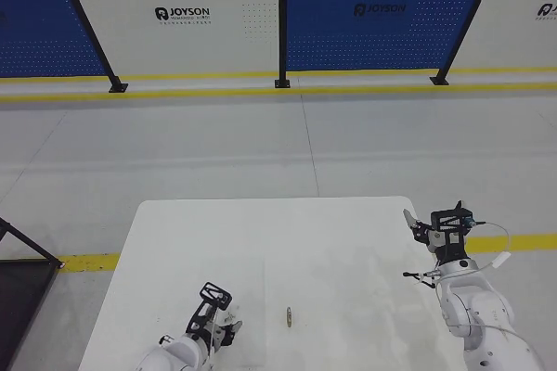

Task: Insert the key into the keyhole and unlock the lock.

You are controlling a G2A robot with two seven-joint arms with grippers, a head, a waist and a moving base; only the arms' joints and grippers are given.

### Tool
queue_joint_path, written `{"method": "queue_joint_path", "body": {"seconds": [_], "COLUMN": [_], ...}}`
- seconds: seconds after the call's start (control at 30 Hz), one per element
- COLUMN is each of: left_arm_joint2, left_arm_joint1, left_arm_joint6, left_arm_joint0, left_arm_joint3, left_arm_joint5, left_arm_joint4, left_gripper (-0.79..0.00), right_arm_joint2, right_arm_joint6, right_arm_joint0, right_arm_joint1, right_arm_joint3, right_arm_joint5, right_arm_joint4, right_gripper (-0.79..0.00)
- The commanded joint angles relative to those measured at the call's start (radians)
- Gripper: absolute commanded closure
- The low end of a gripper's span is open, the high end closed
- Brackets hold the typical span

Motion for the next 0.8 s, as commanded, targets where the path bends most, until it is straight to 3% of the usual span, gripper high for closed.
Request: {"method": "queue_joint_path", "body": {"seconds": [0.0, 0.4, 0.63, 0.77], "left_arm_joint2": [0.008, 0.041, 0.05, 0.054], "left_arm_joint1": [-0.001, -0.002, -0.002, -0.003], "left_arm_joint6": [0.006, 0.004, 0.005, 0.009], "left_arm_joint0": [-0.003, -0.035, -0.051, -0.056], "left_arm_joint3": [0.009, 0.044, 0.061, 0.061], "left_arm_joint5": [0.001, 0.007, 0.015, 0.021], "left_arm_joint4": [-0.001, 0.037, 0.039, 0.034], "left_gripper": [-0.385, -0.363, -0.132, -0.117], "right_arm_joint2": [0.0, 0.0, 0.0, 0.0], "right_arm_joint6": [0.0, 0.0, 0.0, 0.0], "right_arm_joint0": [0.0, 0.0, 0.0, 0.0], "right_arm_joint1": [0.0, 0.0, 0.0, 0.0], "right_arm_joint3": [0.0, 0.0, 0.0, 0.0], "right_arm_joint5": [0.0, 0.0, 0.0, 0.0], "right_arm_joint4": [0.0, 0.0, 0.0, 0.0], "right_gripper": [-0.785, -0.785, -0.785, -0.785]}}
